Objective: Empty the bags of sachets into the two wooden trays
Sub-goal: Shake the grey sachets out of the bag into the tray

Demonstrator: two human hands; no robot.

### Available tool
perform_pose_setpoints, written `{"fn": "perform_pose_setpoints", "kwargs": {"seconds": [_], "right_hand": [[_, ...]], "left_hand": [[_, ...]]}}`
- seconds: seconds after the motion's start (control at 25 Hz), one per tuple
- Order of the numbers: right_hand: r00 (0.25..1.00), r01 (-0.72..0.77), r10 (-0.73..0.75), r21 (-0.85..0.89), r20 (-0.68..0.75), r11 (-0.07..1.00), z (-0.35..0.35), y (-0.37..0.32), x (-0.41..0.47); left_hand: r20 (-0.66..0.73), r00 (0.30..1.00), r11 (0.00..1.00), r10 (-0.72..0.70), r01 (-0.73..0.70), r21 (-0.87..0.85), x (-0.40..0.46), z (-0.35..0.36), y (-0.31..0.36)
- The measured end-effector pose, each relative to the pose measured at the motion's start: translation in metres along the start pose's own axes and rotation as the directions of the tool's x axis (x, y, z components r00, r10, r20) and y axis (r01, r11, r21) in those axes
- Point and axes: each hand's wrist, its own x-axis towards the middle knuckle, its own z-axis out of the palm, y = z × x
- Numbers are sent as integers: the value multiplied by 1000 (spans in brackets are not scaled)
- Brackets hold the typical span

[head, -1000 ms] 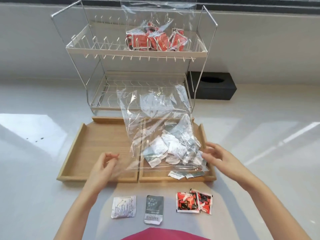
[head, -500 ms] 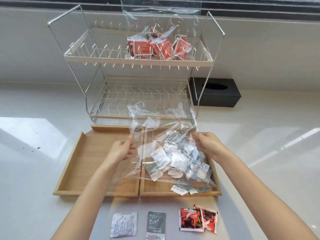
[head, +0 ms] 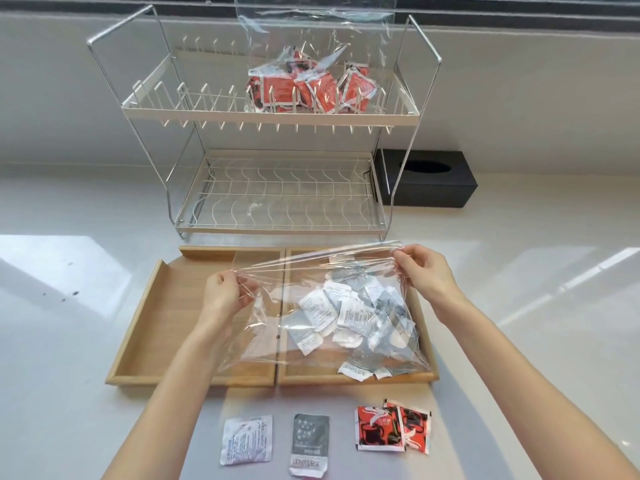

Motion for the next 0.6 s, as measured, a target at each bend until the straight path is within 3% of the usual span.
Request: {"fn": "perform_pose_setpoints", "kwargs": {"seconds": [0.2, 0.4, 0.6], "right_hand": [[999, 40, -38, 78, -22, 996, -3, -9, -13], [982, 187, -186, 52, -29, 981, -19, -15, -24], [957, 288, -288, -30, 26, 957, -31, -27, -29]], "left_hand": [[-22, 980, 977, 196, -193, 89, -11, 0, 5], [91, 888, 891, 451, -441, -106, -33, -20, 19], [178, 810, 813, 559, -578, 73, -41, -34, 33]]}}
